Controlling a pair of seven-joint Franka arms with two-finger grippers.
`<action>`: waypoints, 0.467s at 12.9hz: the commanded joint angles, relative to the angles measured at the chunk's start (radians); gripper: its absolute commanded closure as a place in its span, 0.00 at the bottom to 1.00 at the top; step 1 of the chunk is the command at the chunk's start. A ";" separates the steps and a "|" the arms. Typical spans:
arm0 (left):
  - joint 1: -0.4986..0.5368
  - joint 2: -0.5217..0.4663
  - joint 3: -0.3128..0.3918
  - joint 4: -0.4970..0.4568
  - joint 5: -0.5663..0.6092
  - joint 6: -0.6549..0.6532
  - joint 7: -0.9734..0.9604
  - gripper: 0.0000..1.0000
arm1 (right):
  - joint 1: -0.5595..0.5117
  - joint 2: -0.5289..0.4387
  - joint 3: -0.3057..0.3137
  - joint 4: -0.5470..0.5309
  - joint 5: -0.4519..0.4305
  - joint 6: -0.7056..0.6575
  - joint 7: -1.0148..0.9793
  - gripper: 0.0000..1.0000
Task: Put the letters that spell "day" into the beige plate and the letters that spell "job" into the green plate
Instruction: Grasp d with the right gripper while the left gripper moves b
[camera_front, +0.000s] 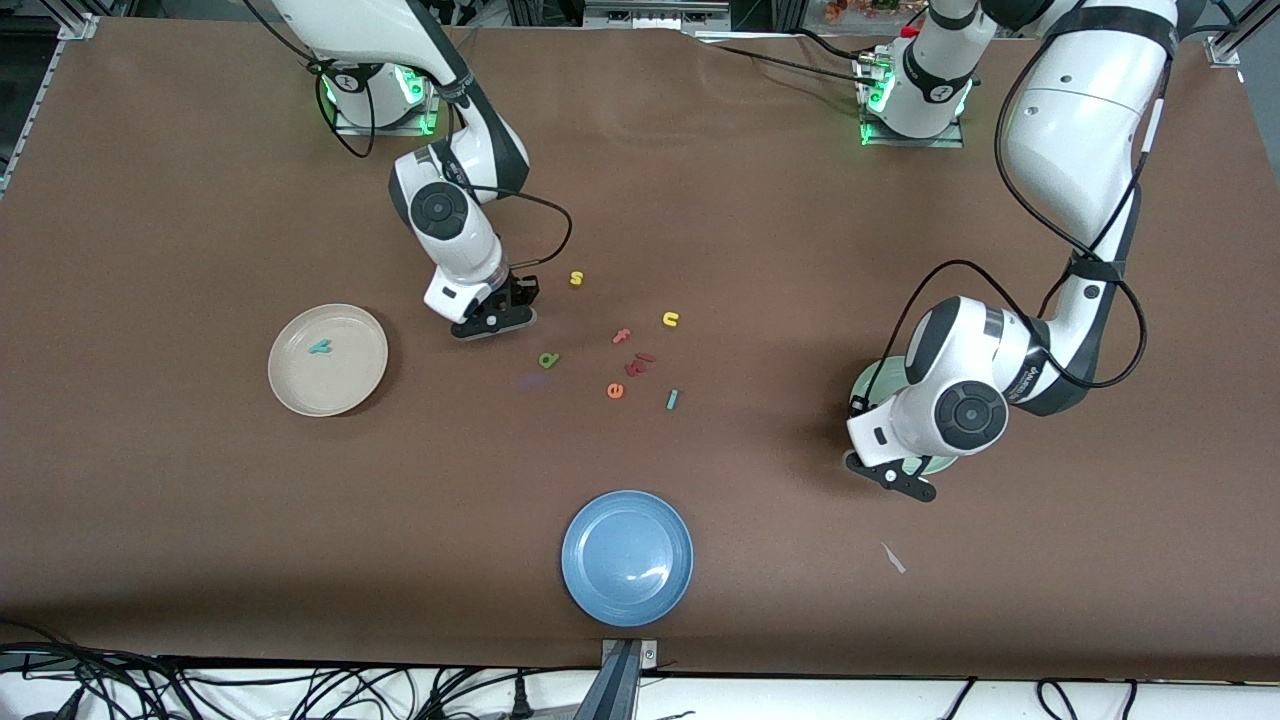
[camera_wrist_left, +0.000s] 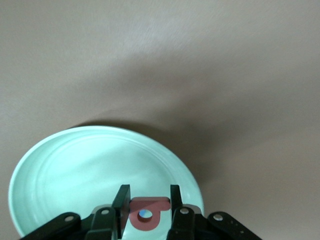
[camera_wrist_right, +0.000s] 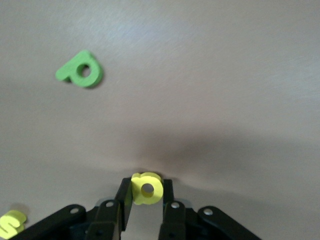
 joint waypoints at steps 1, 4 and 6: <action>0.060 -0.073 -0.016 -0.121 0.046 0.054 0.020 0.18 | -0.001 -0.055 -0.065 0.013 -0.008 -0.070 -0.016 0.87; 0.044 -0.099 -0.052 -0.112 0.038 0.032 0.001 0.00 | -0.001 -0.084 -0.140 0.013 -0.008 -0.098 -0.020 0.86; 0.042 -0.119 -0.114 -0.098 0.034 0.025 -0.078 0.00 | -0.001 -0.090 -0.205 0.014 -0.008 -0.130 -0.057 0.86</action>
